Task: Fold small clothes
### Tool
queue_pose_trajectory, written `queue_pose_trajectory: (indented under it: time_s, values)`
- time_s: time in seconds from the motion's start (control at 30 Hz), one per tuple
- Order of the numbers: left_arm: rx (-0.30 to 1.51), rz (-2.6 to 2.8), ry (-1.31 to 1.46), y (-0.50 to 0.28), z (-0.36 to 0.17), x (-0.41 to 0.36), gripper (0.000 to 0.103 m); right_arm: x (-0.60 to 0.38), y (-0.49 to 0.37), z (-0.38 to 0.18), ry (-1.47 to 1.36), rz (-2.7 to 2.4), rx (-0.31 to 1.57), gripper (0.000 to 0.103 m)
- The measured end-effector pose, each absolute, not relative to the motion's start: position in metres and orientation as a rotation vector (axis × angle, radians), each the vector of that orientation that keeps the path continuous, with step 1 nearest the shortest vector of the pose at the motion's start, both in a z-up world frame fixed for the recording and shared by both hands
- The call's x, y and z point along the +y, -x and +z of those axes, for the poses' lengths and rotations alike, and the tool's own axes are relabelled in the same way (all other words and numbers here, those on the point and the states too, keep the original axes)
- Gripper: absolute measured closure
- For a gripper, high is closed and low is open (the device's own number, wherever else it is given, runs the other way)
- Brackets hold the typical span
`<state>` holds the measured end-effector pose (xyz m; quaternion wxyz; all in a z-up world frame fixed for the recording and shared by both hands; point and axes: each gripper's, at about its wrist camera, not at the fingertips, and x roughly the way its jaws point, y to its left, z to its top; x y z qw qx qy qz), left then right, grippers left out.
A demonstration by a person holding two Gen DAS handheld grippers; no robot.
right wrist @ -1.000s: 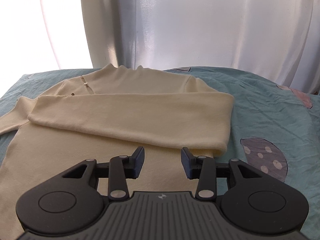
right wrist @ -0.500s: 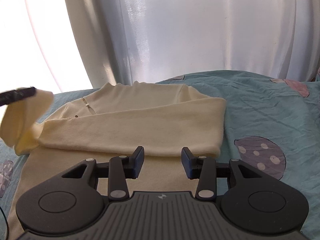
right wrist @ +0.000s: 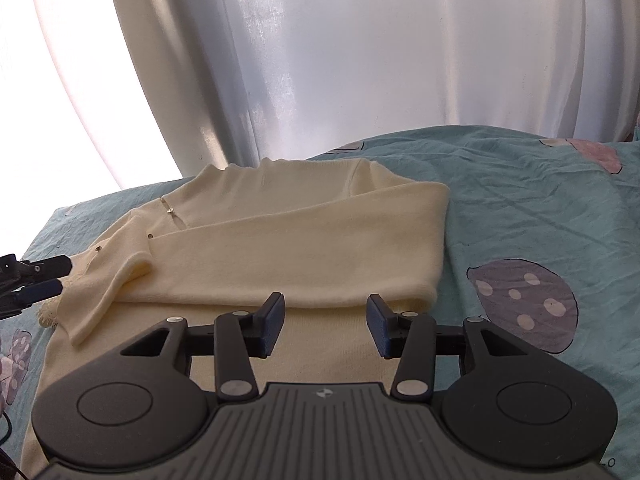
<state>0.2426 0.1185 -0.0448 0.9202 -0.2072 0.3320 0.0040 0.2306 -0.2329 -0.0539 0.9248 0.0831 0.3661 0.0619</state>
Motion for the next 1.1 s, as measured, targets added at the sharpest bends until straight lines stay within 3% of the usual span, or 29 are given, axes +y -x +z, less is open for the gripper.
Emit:
queue_pose_trajectory:
  time_s: [0.27, 0.3, 0.37, 0.43, 0.5, 0.8, 0.87, 0.9, 0.93, 0.97, 1.0, 1.1]
  values:
    - [0.753, 0.064, 0.292, -0.265, -0.047, 0.144, 0.032, -0.233, -0.23, -0.059, -0.177, 0.133, 0.774, 0.057]
    - [0.785, 0.044, 0.303, -0.269, -0.051, 0.146, 0.036, -0.233, -0.229, -0.059, -0.177, 0.137, 0.774, 0.056]
    - [0.826, -0.014, 0.306, -0.275, -0.057, 0.144, 0.047, -0.232, -0.227, -0.059, -0.175, 0.142, 0.775, 0.056]
    - [0.853, -0.024, 0.256, -0.28, -0.057, 0.138, 0.076, -0.233, -0.225, -0.058, -0.171, 0.144, 0.771, 0.055]
    - [0.863, -0.045, 0.223, -0.284, -0.054, 0.132, 0.096, -0.234, -0.224, -0.057, -0.169, 0.141, 0.766, 0.055]
    - [0.753, -0.359, 0.216, -0.309, -0.001, 0.048, 0.096, -0.232, -0.217, -0.048, -0.168, 0.149, 0.736, 0.055]
    - [0.704, -0.407, 0.242, -0.315, 0.007, 0.025, 0.095, -0.228, -0.216, -0.046, -0.162, 0.16, 0.73, 0.055]
    - [0.671, -0.419, 0.252, -0.316, 0.008, 0.015, 0.081, -0.225, -0.217, -0.045, -0.16, 0.167, 0.729, 0.055]
    - [0.64, -0.429, 0.261, -0.316, 0.008, 0.009, 0.045, -0.223, -0.217, -0.045, -0.156, 0.174, 0.729, 0.055]
    - [0.622, -0.408, 0.262, -0.316, 0.006, 0.003, 0.029, -0.221, -0.218, -0.045, -0.152, 0.183, 0.729, 0.055]
    - [0.617, -0.388, 0.259, -0.315, 0.005, 0.001, 0.023, -0.218, -0.218, -0.045, -0.15, 0.19, 0.73, 0.055]
    - [0.638, -0.343, 0.233, -0.306, -0.003, 0.01, 0.021, -0.214, -0.222, -0.045, -0.14, 0.214, 0.729, 0.053]
